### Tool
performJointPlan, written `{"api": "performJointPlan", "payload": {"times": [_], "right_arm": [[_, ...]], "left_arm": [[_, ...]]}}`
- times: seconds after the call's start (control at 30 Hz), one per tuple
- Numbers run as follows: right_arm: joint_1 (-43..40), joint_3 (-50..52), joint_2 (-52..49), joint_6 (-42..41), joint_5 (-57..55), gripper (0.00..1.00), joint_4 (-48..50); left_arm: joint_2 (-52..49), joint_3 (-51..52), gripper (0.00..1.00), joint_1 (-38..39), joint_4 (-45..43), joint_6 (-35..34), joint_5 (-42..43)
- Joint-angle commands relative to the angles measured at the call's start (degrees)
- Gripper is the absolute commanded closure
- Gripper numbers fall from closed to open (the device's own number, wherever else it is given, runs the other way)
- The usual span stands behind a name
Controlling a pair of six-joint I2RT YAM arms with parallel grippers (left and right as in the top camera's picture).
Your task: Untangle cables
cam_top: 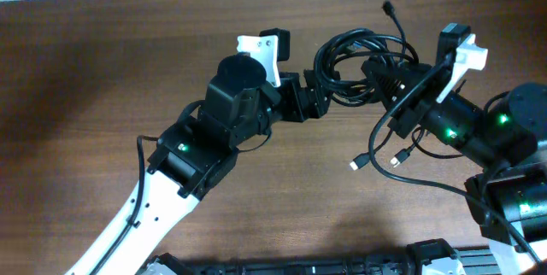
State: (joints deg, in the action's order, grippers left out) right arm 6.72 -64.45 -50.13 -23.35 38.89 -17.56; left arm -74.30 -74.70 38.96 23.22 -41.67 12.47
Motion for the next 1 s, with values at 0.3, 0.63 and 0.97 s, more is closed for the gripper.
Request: {"api": "performJointPlan", "payload": {"times": [0.3, 0.63, 0.97], "right_arm": [[-0.07, -0.28, 0.70, 0.90, -1.88, 0.96, 2.80], [-0.04, -0.28, 0.50, 2.12, -6.08, 0.96, 0.22], [0.00, -0.28, 0.55, -1.14, 1.51, 0.96, 1.20]], "left_arm": [[1.53, -0.79, 0.24, -0.13, 17.25, -0.74, -8.66], [11.96, -0.79, 0.13, -0.13, 10.56, -0.74, -10.56], [6.60, -0.79, 0.10, -0.13, 4.61, -0.74, -4.59]]}}
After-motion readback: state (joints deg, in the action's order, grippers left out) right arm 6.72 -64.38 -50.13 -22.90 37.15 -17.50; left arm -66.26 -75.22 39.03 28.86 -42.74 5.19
